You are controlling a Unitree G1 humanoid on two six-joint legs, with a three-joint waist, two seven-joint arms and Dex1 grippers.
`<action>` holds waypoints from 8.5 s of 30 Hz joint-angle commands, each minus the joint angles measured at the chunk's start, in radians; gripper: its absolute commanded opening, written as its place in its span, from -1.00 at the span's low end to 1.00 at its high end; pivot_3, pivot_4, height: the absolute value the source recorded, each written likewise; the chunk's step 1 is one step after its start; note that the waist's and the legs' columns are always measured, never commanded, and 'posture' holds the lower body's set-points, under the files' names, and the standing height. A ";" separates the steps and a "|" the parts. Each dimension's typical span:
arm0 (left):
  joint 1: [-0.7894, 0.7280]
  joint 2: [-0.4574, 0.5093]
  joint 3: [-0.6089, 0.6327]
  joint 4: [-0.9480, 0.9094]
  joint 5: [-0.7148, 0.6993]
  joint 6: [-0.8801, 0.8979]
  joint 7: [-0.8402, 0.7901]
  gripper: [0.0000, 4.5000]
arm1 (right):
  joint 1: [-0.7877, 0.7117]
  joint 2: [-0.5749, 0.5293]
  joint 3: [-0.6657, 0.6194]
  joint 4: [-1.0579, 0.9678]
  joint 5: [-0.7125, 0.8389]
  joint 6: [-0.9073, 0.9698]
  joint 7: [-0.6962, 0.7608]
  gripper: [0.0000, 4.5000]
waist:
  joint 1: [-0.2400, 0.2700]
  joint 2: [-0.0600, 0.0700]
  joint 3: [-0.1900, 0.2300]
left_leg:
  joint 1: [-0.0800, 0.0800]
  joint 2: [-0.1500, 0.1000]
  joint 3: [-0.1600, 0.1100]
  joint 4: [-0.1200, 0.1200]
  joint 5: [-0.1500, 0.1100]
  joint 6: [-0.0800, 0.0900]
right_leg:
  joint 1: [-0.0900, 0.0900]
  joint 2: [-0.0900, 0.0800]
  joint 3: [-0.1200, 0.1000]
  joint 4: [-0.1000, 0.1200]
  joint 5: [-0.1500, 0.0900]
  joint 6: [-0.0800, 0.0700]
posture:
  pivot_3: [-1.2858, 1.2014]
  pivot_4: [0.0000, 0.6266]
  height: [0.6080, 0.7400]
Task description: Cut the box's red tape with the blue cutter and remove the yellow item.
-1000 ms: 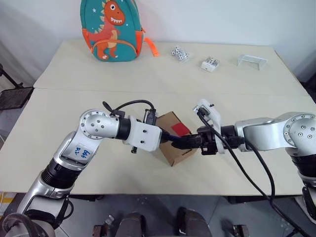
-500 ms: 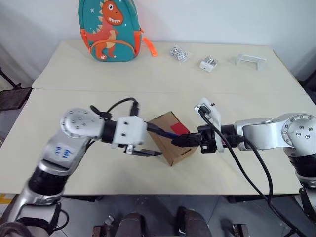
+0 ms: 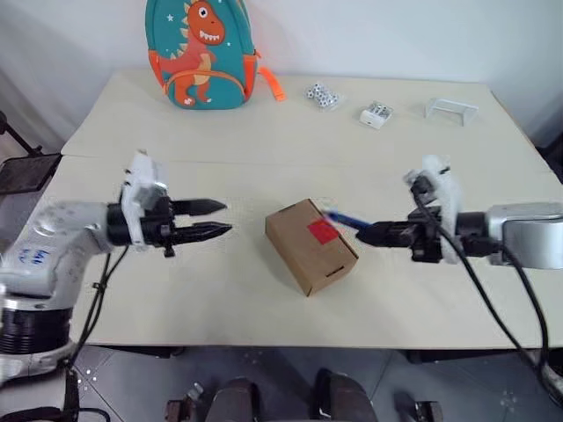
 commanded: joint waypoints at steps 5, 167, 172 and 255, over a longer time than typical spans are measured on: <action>-0.086 -0.154 -0.111 -0.020 0.048 0.002 0.152 -1.00 | 0.023 -0.015 -0.081 -0.076 -0.029 -0.023 -0.044 -0.95 | -0.008 0.000 0.000 | 0.000 0.000 0.001 0.000 0.000 0.000 | 0.000 0.000 0.001 0.000 0.000 0.000 | 0.03 -0.52 1.00; 0.053 -0.183 -0.233 0.021 0.301 -0.061 0.225 -1.00 | 0.257 0.611 0.127 0.399 -1.440 -1.000 0.734 -0.99 | -0.006 0.008 -0.001 | 0.004 0.000 0.001 0.005 0.000 0.000 | 0.004 0.001 0.004 0.003 0.001 0.000 | 0.03 -0.52 1.00; 0.023 -0.213 -0.257 0.050 0.313 -0.036 0.250 -1.00 | 0.301 0.612 0.158 0.281 -1.399 -0.918 0.807 -0.99 | -0.010 0.009 -0.001 | 0.005 0.000 0.001 0.001 0.001 -0.001 | 0.002 0.001 0.002 0.004 0.001 0.000 | 0.03 -0.52 1.00; -0.171 -0.312 -0.353 0.294 0.385 -0.440 -0.027 -1.00 | 0.033 0.683 -0.232 0.063 -0.339 0.402 -0.252 0.43 | -0.030 0.009 -0.002 | 0.003 0.001 0.001 0.004 0.001 -0.001 | 0.001 0.001 0.003 0.006 0.001 -0.001 | 0.03 -0.52 1.00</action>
